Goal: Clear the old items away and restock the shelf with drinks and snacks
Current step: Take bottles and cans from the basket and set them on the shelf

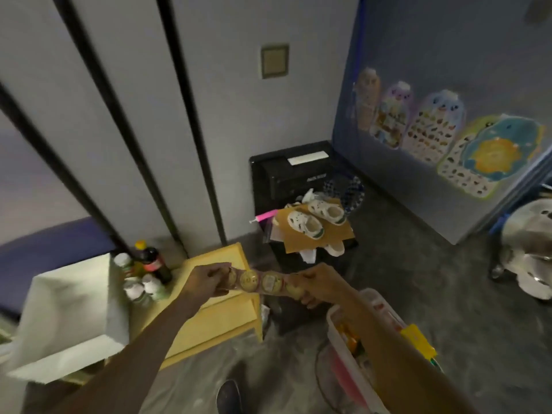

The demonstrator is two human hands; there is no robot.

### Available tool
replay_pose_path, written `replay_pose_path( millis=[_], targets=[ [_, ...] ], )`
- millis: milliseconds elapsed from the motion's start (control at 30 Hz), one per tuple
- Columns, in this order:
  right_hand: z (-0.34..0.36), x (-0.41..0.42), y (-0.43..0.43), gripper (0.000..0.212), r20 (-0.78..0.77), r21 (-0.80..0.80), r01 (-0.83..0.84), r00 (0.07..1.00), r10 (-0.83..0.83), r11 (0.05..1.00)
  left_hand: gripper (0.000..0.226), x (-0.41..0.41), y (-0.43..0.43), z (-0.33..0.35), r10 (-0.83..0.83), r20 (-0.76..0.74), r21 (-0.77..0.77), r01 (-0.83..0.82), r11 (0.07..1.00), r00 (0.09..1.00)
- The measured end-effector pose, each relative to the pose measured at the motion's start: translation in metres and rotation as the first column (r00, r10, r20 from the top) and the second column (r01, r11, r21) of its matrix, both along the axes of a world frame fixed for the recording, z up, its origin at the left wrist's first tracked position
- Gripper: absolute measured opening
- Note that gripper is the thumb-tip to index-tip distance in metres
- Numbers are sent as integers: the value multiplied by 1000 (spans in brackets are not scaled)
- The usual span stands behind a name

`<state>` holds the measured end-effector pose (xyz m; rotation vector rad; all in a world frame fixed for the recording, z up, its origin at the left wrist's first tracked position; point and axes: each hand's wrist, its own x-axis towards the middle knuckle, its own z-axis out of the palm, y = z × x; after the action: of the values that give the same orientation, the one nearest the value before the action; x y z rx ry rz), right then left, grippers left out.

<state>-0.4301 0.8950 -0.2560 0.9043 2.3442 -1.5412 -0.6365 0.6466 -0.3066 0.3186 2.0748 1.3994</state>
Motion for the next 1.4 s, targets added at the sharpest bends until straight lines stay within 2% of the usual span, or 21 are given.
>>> replay_pose_path(
  millis=[167,333,633,1000,1100,1267,1400],
  targets=[
    [-3,-90,-24,48,-46,7,-173,984,174,985,16,-44,-57,-4,180,50,63,-183,981,982],
    [-36,-174,-34,60,-70,38,-247,966,249,968,23,-96,-82,-31,282,69,67,-286,956,957],
    [-110,-298,-21,39,51,57,-235,971,233,970,7,-193,-65,-110,429,168,-41,-429,903,888],
    [-205,-377,6,30,148,9,-370,919,365,929,4,-232,-37,-177,617,312,-177,-594,785,723],
    [-234,-394,4,23,181,-11,-427,888,422,904,11,-246,-30,-193,641,285,-220,-603,767,712],
    [-274,-414,-2,21,275,-80,-371,884,378,925,16,-258,-23,-220,656,202,-317,-585,746,727],
    [-291,-418,-4,21,283,-33,-414,869,406,910,22,-258,-21,-237,661,199,-354,-576,737,724]
  ],
)
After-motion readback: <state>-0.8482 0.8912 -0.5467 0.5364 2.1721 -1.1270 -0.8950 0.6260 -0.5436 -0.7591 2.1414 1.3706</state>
